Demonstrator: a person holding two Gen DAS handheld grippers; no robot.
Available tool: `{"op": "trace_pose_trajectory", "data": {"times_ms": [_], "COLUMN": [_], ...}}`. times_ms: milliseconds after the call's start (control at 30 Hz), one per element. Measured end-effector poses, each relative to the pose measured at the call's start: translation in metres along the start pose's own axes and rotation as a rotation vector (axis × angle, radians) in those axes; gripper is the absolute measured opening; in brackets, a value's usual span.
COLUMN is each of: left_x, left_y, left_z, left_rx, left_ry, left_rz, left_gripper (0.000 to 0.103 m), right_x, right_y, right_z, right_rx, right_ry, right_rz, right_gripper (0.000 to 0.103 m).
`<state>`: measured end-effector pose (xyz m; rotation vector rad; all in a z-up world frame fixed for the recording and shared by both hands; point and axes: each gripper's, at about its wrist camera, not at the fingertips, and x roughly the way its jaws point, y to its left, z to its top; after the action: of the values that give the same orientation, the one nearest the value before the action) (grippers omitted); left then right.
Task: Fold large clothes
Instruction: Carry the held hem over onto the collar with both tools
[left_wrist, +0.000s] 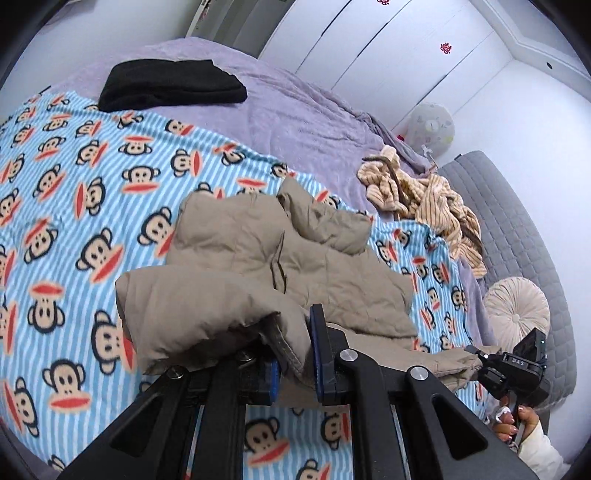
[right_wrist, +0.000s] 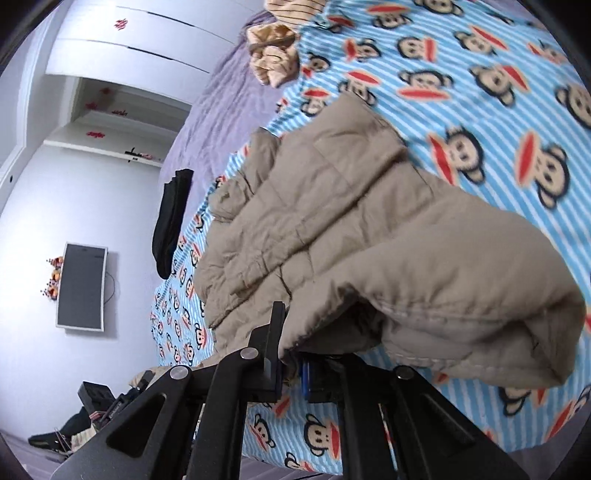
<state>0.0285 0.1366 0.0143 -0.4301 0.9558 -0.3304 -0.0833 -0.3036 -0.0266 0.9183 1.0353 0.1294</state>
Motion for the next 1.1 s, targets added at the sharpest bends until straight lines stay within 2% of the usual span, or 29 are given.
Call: {"op": "trace_pose_trajectory", "data": {"times_ms": [100,233,400,533,800,1000,1100], "left_x": [0.017,0.048,0.102,0.163,0.274,0.311,0.311], "left_y": [-0.007,-0.009,0.003,0.018,0.048,0.050,0.048], "left_z": [0.029,0.064,0.102,0.126,0.129,0.129,0.131], "left_rx": [-0.015,-0.020,0.015,0.030,0.048,0.070,0.063], "left_ry": [-0.044,-0.060,-0.037,-0.002,0.062,0.063,0.070], "left_rz": [0.026,0.078,0.130,0.184,0.281,0.340,0.352], "left_gripper": [0.015,0.015,0.015,0.015,0.015,0.015,0.015], "right_x": [0.014,0.041,0.086,0.136,0.236,0.276,0.282], "right_y": [0.028,0.055,0.071,0.075,0.032,0.002,-0.001], "right_z": [0.040,0.090,0.140,0.173,0.205,0.212,0.214], "right_rx": [-0.075,-0.148,-0.215,-0.237,-0.196,-0.165,-0.161], "right_ry": [0.014,0.029,0.042,0.050,0.095,0.102,0.104], "right_rz": [0.019,0.010,-0.024,-0.058,-0.135,-0.123,-0.108], "right_gripper": [0.007,0.007,0.007,0.007,0.007,0.007,0.007]}}
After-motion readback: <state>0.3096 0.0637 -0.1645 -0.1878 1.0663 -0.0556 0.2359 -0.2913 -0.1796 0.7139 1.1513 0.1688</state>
